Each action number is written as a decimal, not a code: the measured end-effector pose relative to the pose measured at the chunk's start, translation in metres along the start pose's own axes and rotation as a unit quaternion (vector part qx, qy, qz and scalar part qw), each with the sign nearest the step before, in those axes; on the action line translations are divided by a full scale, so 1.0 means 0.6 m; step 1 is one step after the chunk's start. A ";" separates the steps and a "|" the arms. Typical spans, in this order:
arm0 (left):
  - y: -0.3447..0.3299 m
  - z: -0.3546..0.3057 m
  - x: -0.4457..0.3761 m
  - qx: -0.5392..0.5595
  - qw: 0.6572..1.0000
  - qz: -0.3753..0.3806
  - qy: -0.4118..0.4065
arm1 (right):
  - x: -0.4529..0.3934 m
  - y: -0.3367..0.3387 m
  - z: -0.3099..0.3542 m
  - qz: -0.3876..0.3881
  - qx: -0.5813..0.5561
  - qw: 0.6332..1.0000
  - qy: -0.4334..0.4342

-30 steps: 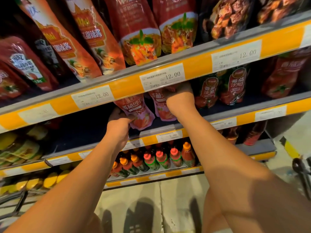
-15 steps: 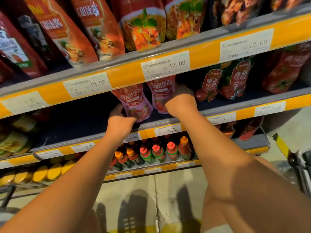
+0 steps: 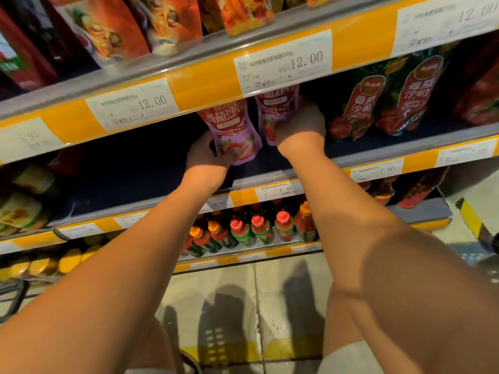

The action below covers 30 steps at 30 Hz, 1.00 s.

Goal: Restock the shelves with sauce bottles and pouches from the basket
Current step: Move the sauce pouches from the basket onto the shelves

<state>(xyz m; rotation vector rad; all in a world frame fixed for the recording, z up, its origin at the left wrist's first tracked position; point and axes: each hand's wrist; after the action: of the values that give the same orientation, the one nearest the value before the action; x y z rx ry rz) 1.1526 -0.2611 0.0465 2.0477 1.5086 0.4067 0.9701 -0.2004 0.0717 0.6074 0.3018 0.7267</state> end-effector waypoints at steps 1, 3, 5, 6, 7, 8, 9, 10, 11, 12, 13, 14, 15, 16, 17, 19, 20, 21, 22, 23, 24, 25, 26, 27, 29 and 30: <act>-0.003 -0.003 -0.004 -0.008 1.000 -0.001 -0.005 | -0.001 -0.003 -0.001 -0.011 -0.008 1.000 0.002; -0.009 -0.007 -0.013 -0.018 1.000 -0.001 -0.014 | -0.002 -0.008 -0.002 -0.029 -0.020 0.999 0.006; -0.015 -0.010 -0.021 -0.024 0.999 -0.002 -0.022 | -0.004 -0.013 -0.004 -0.044 -0.029 0.999 0.005; -0.018 -0.011 -0.025 -0.024 0.999 -0.004 -0.025 | -0.004 -0.015 -0.005 -0.048 -0.036 0.998 0.003; -0.021 -0.012 -0.029 -0.022 0.999 -0.007 -0.028 | -0.006 -0.016 -0.006 -0.050 -0.049 0.998 -0.001; -0.024 -0.013 -0.033 -0.020 0.999 -0.009 -0.031 | -0.008 -0.016 -0.008 -0.051 -0.063 0.997 -0.004; -0.027 -0.013 -0.037 -0.020 0.999 -0.011 -0.035 | -0.011 -0.018 -0.009 -0.050 -0.073 0.996 -0.003; -0.029 -0.013 -0.041 -0.021 0.999 -0.012 -0.040 | -0.013 -0.018 -0.010 -0.045 -0.072 0.996 0.002; -0.031 -0.013 -0.044 -0.020 0.999 -0.012 -0.045 | -0.015 -0.019 -0.010 -0.040 -0.061 0.997 0.011; -0.032 -0.012 -0.047 -0.016 0.999 -0.011 -0.048 | -0.016 -0.019 -0.010 -0.035 -0.048 0.998 0.021; -0.033 -0.012 -0.049 -0.010 0.999 -0.009 -0.051 | -0.018 -0.020 -0.011 -0.035 -0.051 0.998 0.029; -0.033 -0.012 -0.051 -0.004 0.998 -0.007 -0.055 | -0.018 -0.020 -0.012 -0.039 -0.068 0.996 0.032; -0.034 -0.012 -0.054 0.002 0.998 -0.006 -0.060 | -0.019 -0.021 -0.013 -0.045 -0.084 0.995 0.036; -0.035 -0.012 -0.057 0.007 0.998 -0.004 -0.063 | -0.021 -0.021 -0.014 -0.050 -0.089 0.994 0.042; -0.036 -0.012 -0.060 0.011 0.998 -0.003 -0.064 | -0.022 -0.021 -0.015 -0.053 -0.089 0.994 0.045; -0.038 -0.011 -0.066 0.016 0.998 -0.002 -0.064 | -0.029 -0.023 -0.017 -0.052 -0.082 0.994 0.053; -0.039 -0.010 -0.070 0.018 0.998 -0.002 -0.065 | -0.032 -0.024 -0.018 -0.051 -0.074 0.994 0.055; -0.041 -0.009 -0.073 0.018 0.998 -0.002 -0.066 | -0.035 -0.026 -0.019 -0.051 -0.064 0.995 0.057; -0.043 -0.008 -0.076 0.020 0.998 -0.002 -0.067 | -0.037 -0.028 -0.020 -0.051 -0.059 0.995 0.059; -0.045 -0.007 -0.080 0.022 0.997 -0.002 -0.069 | -0.038 -0.030 -0.021 -0.053 -0.060 0.995 0.060; -0.047 -0.006 -0.084 0.024 0.997 -0.002 -0.069 | -0.040 -0.032 -0.022 -0.054 -0.066 0.994 0.061; -0.049 -0.006 -0.087 0.025 0.997 -0.002 -0.068 | -0.042 -0.034 -0.023 -0.056 -0.075 0.994 0.058; -0.050 -0.006 -0.091 0.024 0.997 -0.002 -0.068 | -0.044 -0.036 -0.023 -0.055 -0.083 0.994 0.054; -0.052 -0.005 -0.094 0.023 0.997 -0.003 -0.068 | -0.046 -0.038 -0.024 -0.057 -0.087 0.993 0.050; -0.054 -0.006 -0.100 0.025 0.997 -0.006 -0.070 | -0.050 -0.041 -0.025 -0.058 -0.085 0.993 0.050; -0.056 -0.006 -0.103 0.027 0.997 -0.009 -0.071 | -0.051 -0.042 -0.026 -0.055 -0.077 0.994 0.055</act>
<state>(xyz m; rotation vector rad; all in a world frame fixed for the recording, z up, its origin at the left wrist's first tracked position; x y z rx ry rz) 1.1049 -0.3113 0.0345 2.0563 1.4658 0.2120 0.9544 -0.2300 0.0457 0.4024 0.3750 0.6708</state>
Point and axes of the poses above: each hand's wrist, its own x-axis away from the middle knuckle, its own y-axis out of the back of the hand, z = x × y, and after that the axes turned 1 degree about y, right-handed
